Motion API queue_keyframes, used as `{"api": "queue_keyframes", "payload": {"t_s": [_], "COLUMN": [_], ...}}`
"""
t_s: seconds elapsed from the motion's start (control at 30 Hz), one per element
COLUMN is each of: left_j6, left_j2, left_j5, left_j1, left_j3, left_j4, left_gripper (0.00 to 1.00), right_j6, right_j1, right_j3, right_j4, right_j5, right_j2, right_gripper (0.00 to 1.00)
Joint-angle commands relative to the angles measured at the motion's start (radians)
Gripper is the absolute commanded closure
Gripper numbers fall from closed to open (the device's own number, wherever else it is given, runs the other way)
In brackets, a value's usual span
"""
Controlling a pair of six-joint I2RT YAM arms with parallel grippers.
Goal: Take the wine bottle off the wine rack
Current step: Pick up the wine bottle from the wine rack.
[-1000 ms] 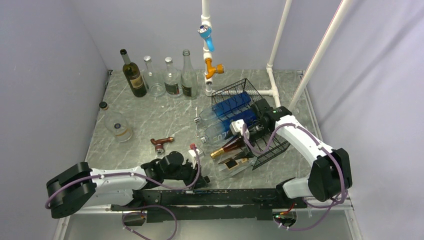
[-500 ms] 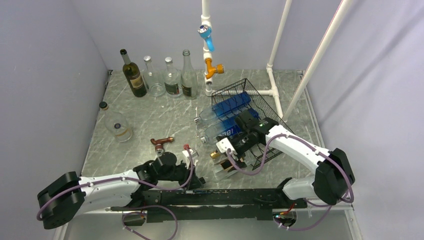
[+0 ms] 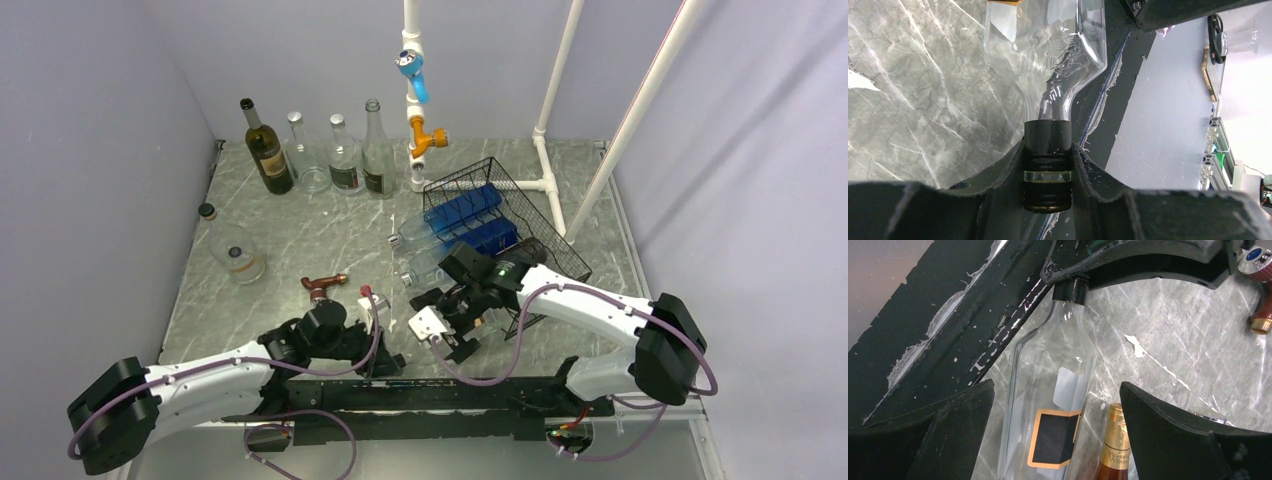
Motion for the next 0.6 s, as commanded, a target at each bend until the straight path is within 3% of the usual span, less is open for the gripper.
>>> {"api": "queue_keyframes", "payload": {"t_s": [0.0,0.57], "left_j6": [-0.024,-0.066], "left_j2": [-0.036,-0.068], "left_j5": [0.066,0.162], "left_j1": [0.02,0.093], "left_j3": [0.018,0.034], "left_j4": [0.052,0.066], "left_gripper": [1.0,1.0], "right_j6": [0.045,0.147], "right_j1": [0.048,0.155], "right_j3": [-0.013,-0.062], "right_j4": [0.07,0.211], "right_j5": [0.065,0.227], "right_j2": [0.015,0.054], "right_gripper": [0.0,0.0]}}
